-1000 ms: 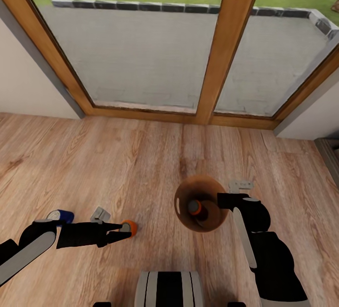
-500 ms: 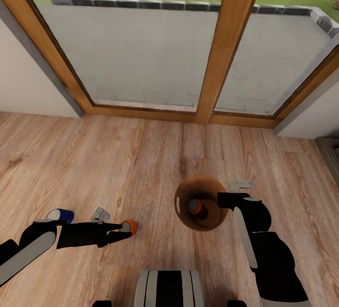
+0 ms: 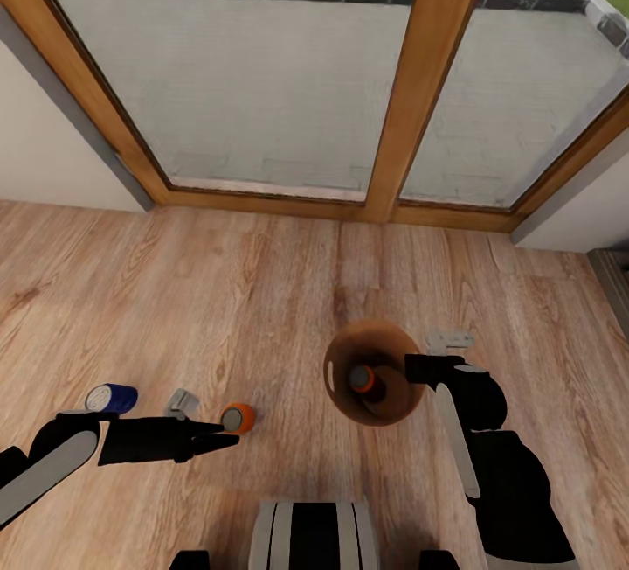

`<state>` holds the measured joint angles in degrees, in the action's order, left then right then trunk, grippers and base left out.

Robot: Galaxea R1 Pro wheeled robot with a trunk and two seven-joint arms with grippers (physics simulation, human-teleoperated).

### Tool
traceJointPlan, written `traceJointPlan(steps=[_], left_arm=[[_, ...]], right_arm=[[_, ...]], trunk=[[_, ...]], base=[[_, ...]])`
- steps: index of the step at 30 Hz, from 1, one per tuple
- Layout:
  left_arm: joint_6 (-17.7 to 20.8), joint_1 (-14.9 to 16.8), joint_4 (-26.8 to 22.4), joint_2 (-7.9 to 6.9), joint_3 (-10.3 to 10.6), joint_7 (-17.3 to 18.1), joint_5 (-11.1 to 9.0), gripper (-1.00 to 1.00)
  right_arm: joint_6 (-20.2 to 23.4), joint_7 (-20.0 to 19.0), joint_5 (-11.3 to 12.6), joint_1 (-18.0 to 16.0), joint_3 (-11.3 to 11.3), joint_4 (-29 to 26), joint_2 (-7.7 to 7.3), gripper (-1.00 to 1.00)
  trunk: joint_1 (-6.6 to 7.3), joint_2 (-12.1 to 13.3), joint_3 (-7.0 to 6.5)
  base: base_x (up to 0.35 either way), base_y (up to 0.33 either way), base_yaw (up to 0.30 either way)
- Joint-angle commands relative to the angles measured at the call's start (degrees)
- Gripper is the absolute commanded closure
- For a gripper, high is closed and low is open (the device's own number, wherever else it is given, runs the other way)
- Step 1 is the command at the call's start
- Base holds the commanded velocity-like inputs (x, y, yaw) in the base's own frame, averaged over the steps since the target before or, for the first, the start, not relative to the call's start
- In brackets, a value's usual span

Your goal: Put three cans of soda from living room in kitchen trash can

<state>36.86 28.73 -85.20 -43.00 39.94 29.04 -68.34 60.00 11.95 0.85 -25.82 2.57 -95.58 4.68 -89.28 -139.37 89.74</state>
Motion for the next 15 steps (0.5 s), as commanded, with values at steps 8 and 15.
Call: traceJointPlan(steps=[8, 15], left_arm=[[-0.1, -0.3, 0.1, -1.42, -0.5, 1.6, -2.3, -1.0], [-1.2, -0.3, 0.3, -1.41, -1.2, 3.8, -4.4, -1.0]], right_arm=[[0.0, -0.2, -0.3, 0.0, 0.2, 0.1, 0.15, 1.0], [0.0, -0.2, -0.3, 0.0, 0.2, 0.0, -0.1, 1.0]], trunk=[[0.01, 0.5, 0.0], [0.01, 0.5, 0.0]], base=[[0.0, 0.0, 0.0], [0.0, 0.0, 0.0]])
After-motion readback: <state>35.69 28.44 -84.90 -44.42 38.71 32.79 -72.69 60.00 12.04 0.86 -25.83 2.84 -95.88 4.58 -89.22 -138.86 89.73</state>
